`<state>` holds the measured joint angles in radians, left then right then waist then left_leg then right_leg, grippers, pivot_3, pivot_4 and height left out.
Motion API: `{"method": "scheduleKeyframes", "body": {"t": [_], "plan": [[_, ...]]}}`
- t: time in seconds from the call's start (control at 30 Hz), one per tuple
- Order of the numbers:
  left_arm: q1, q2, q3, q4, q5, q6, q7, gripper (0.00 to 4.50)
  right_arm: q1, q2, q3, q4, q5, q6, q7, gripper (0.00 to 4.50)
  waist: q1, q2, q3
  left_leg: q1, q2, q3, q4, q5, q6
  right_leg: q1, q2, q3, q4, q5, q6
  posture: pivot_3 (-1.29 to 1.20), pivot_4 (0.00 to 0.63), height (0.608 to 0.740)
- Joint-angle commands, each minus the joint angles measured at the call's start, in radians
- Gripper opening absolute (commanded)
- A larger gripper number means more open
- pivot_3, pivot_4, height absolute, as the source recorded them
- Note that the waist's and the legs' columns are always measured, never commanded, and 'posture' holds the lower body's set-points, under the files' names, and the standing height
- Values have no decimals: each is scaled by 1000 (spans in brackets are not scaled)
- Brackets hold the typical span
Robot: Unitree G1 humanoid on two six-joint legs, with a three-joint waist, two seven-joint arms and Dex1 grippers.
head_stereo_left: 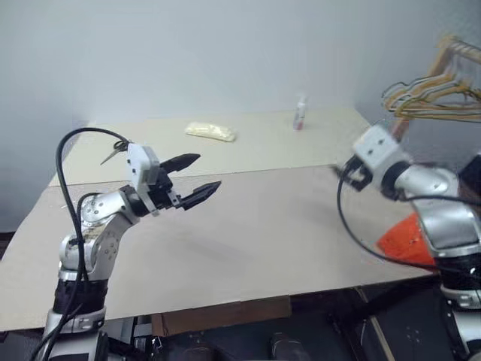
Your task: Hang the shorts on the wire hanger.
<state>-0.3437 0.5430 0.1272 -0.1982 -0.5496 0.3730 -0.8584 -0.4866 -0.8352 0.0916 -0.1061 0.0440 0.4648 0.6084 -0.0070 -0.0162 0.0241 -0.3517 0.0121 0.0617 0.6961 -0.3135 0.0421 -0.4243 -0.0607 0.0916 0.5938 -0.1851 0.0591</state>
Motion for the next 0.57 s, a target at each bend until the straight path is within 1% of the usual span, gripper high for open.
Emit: {"method": "scheduleKeyframes", "body": {"t": [0.03, 0.13, 0.23, 0.57], "plan": [[19, 13, 9, -60, 4, 0, 19, 4500, 26, -31, 11, -50, -8, -43, 78, 4486, 22, 0, 0, 0, 0, 0, 0, 0, 0, 0, 0, 0, 0, 0, 0, 140, 0, 740], [41, 25, 1, -74, 12, 1, 19, 4500, 41, -24, 27, -52, -27, -49, 104, 4486, 44, -1, 0, 0, -2, 0, 0, 0, 0, 0, 0, -2, 0, 0, -1, 145, 0, 740], [52, 35, -2, -74, 21, 0, 16, 4500, 45, -14, 28, -59, -39, -32, 115, 4486, 54, -1, 0, 0, -2, 0, 0, 0, 0, 0, 1, -3, 0, 0, -2, 145, 0, 740], [60, 47, -33, -46, 67, -31, -7, 4500, 85, -5, 30, -83, -81, -29, 117, 4486, 60, -3, 0, -1, -2, 2, 1, 0, -1, 1, 1, -5, 0, 0, -3, 139, 0, 740]]}}
